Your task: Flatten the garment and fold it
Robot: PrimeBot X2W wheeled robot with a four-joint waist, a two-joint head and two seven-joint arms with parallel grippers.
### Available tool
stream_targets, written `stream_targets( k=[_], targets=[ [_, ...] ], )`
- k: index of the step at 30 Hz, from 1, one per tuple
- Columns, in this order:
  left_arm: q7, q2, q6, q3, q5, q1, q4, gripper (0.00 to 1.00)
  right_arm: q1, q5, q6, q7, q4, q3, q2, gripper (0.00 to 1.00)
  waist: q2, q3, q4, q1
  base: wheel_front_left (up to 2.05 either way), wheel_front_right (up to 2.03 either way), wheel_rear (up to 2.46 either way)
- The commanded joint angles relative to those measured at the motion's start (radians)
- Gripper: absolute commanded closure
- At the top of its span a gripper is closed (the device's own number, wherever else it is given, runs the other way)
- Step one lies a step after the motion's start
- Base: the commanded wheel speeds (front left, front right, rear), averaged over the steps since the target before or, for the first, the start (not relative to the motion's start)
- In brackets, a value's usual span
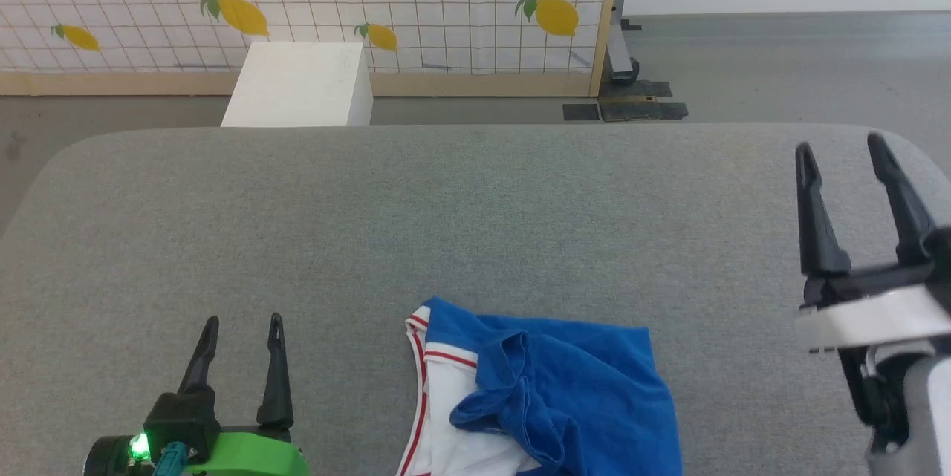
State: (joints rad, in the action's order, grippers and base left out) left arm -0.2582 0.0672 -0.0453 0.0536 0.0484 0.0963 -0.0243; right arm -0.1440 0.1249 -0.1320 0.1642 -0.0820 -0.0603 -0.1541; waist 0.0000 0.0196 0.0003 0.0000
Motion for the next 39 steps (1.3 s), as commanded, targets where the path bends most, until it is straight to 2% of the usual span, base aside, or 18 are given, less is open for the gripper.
stream_targets(
  k=[1,6,11,13,16,20,24,32,38,39],
  targets=[
    [-0.004,-0.005,-0.008,0.002,-0.001,-0.005,-0.003,0.0,-0.035,0.009,0.001,-0.036,-0.002,0.02,-0.027,0.0,0.0,-0.004,0.005,0.0,0.0,0.0,0.0],
    [-0.004,-0.007,-0.011,0.001,-0.001,-0.013,-0.007,0.0,-0.128,0.135,0.001,-0.288,0.052,0.144,-0.142,0.0,0.0,-0.01,0.013,0.0,0.0,0.0,0.0],
    [-0.004,-0.01,-0.015,-0.006,-0.003,-0.023,-0.01,0.0,-0.179,0.391,0.001,-0.626,0.13,0.358,-0.31,0.0,0.0,-0.018,0.03,0.0,0.0,0.0,0.0],
    [-0.004,-0.01,-0.016,-0.008,-0.003,-0.029,-0.01,0.0,-0.188,0.51,0.001,-0.732,0.151,0.431,-0.369,0.0,0.0,-0.025,0.037,0.0,0.0,0.0,0.0],
    [-0.004,-0.011,-0.018,-0.012,-0.004,-0.037,-0.011,0.0,-0.198,0.623,0.001,-0.858,0.158,0.538,-0.45,0.0,0.0,-0.035,0.049,0.0,0.0,0.0,0.0],
    [-0.004,-0.013,-0.018,-0.018,-0.005,-0.052,-0.005,0.0,-0.212,0.717,0.001,-0.933,0.196,0.621,-0.496,0.0,0.0,-0.06,0.067,0.0,0.0,0.0,0.0],
    [-0.004,-0.014,-0.018,-0.023,-0.006,-0.072,-0.002,0.0,-0.227,0.786,0.001,-0.975,0.25,0.68,-0.488,0.0,0.0,-0.092,0.086,0.0,0.0,0.0,0.0],
    [-0.004,-0.015,-0.016,-0.036,-0.002,-0.12,-0.008,0.0,-0.247,0.812,0.001,-0.944,0.391,0.781,-0.426,0.0,0.0,-0.152,0.129,0.0,0.0,0.0,0.0],
    [-0.004,-0.016,-0.011,-0.032,0.0,-0.125,-0.019,0.0,-0.232,0.821,0.001,-0.896,0.448,0.868,-0.406,0.0,0.0,-0.157,0.138,0.0,0.0,0.0,0.0],
    [-0.004,-0.016,-0.01,-0.031,0.001,-0.124,-0.02,0.0,-0.235,0.823,0.001,-0.884,0.45,0.876,-0.406,0.61,0.0,-0.156,0.137,0.0,0.0,0.0,0.0]
  ],
)
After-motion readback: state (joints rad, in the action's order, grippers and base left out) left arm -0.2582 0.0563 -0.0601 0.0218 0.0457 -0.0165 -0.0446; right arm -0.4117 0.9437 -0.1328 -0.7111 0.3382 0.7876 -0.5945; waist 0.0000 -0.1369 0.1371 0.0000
